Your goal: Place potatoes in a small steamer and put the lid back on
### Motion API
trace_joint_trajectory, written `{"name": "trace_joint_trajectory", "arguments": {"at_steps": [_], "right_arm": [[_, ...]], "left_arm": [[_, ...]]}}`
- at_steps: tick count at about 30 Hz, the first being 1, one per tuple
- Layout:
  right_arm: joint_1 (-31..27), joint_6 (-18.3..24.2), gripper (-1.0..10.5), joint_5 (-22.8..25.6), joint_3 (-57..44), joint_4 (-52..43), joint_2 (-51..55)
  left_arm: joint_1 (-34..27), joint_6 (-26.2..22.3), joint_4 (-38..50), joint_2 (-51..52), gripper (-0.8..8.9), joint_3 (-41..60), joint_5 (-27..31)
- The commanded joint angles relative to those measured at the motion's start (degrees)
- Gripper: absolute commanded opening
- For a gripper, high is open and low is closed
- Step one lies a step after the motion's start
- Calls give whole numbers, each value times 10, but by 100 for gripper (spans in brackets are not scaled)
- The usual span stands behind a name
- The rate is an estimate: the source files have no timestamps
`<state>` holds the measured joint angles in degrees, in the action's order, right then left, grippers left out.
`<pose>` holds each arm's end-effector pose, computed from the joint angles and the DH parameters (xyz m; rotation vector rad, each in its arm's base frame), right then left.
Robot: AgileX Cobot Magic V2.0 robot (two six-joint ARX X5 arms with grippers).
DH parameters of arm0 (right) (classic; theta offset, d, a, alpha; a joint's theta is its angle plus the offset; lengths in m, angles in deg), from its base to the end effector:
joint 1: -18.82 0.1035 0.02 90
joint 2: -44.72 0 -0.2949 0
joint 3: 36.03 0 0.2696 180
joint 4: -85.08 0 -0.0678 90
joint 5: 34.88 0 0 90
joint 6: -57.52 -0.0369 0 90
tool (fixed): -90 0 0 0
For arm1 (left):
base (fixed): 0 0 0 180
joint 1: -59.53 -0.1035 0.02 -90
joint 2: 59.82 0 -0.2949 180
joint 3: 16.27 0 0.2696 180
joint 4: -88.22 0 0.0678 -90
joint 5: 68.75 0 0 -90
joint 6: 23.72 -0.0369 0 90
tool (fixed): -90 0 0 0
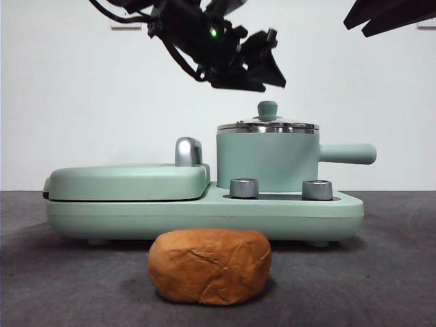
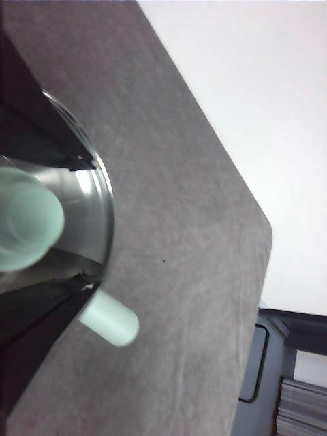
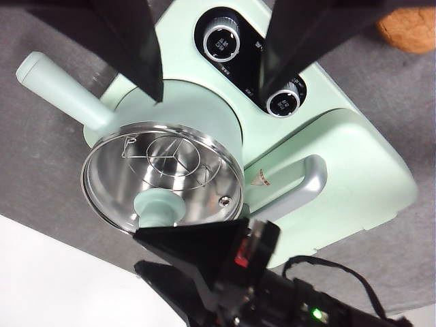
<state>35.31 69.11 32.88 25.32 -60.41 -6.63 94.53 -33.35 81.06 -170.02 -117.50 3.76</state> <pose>0.1821 0.0685 0.3383 -0.1696 0.3664 0.7069 0.3926 -0.2885 0.3096 0.1995 0.2111 -0.9325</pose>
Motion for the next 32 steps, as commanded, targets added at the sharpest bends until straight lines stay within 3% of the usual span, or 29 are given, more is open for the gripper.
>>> {"name": "trace_joint_trajectory", "arguments": {"at_steps": [1,13,19,29,32], "right_arm": [[3,-7,226,2,8,-4,-2],[3,-7,226,2,8,-4,-2],[2,-7,226,2,8,-4,-2],[3,-7,226,14,8,-4,-2],[3,-7,226,13,8,-4,-2]], "left_arm": [[2,-4,5,-26,250,-16,16],[0,-6,15,-50,240,-16,17],[1,-6,18,-50,3,-16,21],[1,-13,16,-48,7,-16,23],[1,-12,13,-43,7,-16,49]]}}
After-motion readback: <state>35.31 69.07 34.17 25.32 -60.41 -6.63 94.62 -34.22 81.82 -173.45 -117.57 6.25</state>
